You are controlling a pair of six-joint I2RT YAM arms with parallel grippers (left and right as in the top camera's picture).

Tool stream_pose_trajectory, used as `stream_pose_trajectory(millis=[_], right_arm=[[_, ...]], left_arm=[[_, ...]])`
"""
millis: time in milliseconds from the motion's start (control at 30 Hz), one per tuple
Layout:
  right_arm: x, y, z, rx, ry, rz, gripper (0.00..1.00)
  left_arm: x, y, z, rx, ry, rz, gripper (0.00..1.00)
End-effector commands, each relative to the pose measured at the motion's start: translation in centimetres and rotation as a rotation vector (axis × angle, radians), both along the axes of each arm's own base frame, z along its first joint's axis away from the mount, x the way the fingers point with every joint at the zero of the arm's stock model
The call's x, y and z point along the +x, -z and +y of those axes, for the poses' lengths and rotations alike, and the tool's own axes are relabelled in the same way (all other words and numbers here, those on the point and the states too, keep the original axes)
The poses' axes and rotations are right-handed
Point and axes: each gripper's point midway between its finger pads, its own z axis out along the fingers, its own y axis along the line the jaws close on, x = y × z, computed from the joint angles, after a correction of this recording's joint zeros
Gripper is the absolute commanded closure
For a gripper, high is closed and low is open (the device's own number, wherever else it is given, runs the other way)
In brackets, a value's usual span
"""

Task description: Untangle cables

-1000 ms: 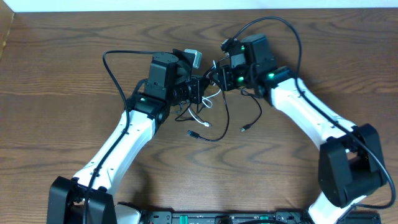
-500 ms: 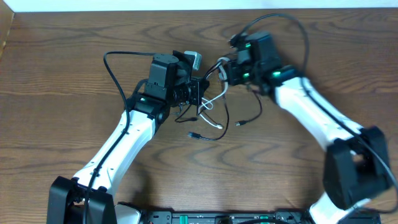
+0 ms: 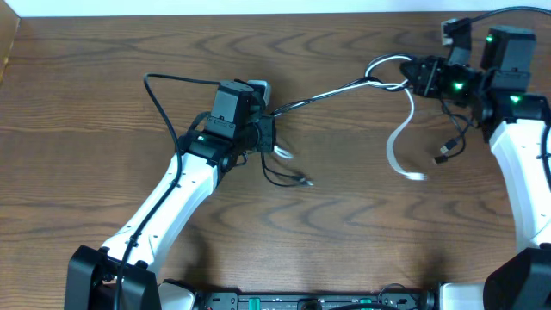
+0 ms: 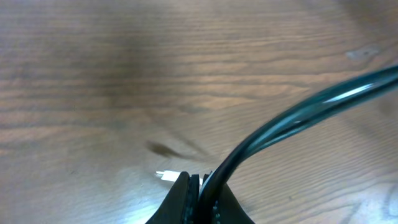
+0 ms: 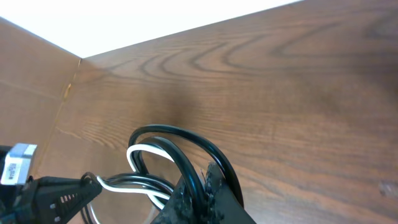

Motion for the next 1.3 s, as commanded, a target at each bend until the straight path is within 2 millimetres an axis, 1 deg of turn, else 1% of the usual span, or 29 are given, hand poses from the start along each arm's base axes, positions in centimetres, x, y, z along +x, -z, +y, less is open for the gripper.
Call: stream_pose_trajectory(millis=[0, 133, 167, 300, 400, 467, 533, 567, 600, 667, 700, 767, 833, 933, 1033, 1067, 1100, 1133, 1200, 1233, 1267], right_arm=[[0.6, -0.5, -5.3, -0.042, 0.181, 0.002, 0.99], [0.2, 0.8, -7.6, -0.074, 0.278, 0.069, 0.99], [0.0, 1.0, -7.8, -0.075, 0.287, 0.083, 0.99], [-0.5, 1.8, -7.3, -0.077, 0.279, 0.123, 0.99], [-0.4, 2.7, -7.2, -0.077, 0.276, 0.15, 0.99], [-0.5, 3.1, -6.5, -0.054, 0.245, 0.165, 0.99], [-0.4, 4.0, -5.2, -0.045, 0.195, 0.185, 0.99], [-0.4, 4.3, -4.7, -0.042, 0.173, 0.189, 0.99], [-0.4, 4.4, -3.5, -0.036, 0.115, 0.181, 0.99], [-0.6, 4.7, -0.9, -0.032, 0.01, 0.164, 0.99], [-0.6, 4.9, -0.3, -0.037, -0.007, 0.164, 0.99], [-0.7, 5.4, 2.1, -0.055, -0.065, 0.163, 0.99], [-0.7, 5.6, 3.7, -0.068, -0.097, 0.154, 0.99], [-0.7, 5.9, 5.5, -0.079, -0.135, 0.144, 0.98], [-0.6, 6.6, 7.7, -0.082, -0.183, 0.135, 0.89], [-0.4, 7.2, 8.7, -0.083, -0.201, 0.139, 0.82], [-0.4, 7.5, 9.0, -0.084, -0.203, 0.145, 0.79], [-0.2, 8.2, 9.7, -0.078, -0.208, 0.158, 0.74], [0.1, 9.2, 10.5, -0.067, -0.21, 0.177, 0.68], [0.3, 9.9, 10.8, -0.06, -0.208, 0.188, 0.63], [0.5, 10.1, 10.9, -0.056, -0.204, 0.192, 0.6]], left_arm=[[1.1, 0.7, 5.6, 0.129, -0.17, 0.003, 0.93], [1.1, 1.0, 7.2, 0.137, -0.21, 0.027, 0.93], [1.1, 1.1, 7.7, 0.139, -0.22, 0.035, 0.93], [1.0, 1.4, 9.2, 0.145, -0.256, 0.054, 0.93], [0.9, 1.6, 10.3, 0.152, -0.28, 0.071, 0.93], [0.6, 1.9, 10.9, 0.16, -0.288, 0.087, 0.93], [0.2, 2.2, 11.9, 0.211, -0.296, 0.101, 0.93], [0.1, 2.3, 12.0, 0.223, -0.293, 0.103, 0.93], [0.1, 2.3, 11.9, 0.228, -0.272, 0.1, 0.93], [0.0, 2.3, 11.2, 0.221, -0.223, 0.095, 0.93], [0.0, 2.3, 10.9, 0.214, -0.204, 0.094, 0.93], [-0.1, 2.1, 9.7, 0.175, -0.155, 0.091, 0.93], [-0.3, 2.0, 8.7, 0.129, -0.121, 0.097, 0.93], [-0.6, 1.8, 7.7, 0.078, -0.085, 0.107, 0.93], [-0.8, 1.5, 6.6, 0.026, -0.04, 0.11, 0.93], [-1.0, 1.2, 5.8, -0.006, 0.005, 0.106, 0.93], [-1.2, 1.0, 5.1, -0.033, 0.039, 0.103, 0.93], [-1.4, 0.8, 4.6, -0.063, 0.062, 0.106, 0.92], [-1.7, 0.7, 4.3, -0.079, 0.073, 0.117, 0.92], [-1.7, 0.9, 4.5, -0.064, 0.063, 0.12, 0.85], [-1.7, 1.2, 5.0, -0.037, 0.045, 0.124, 0.69]])
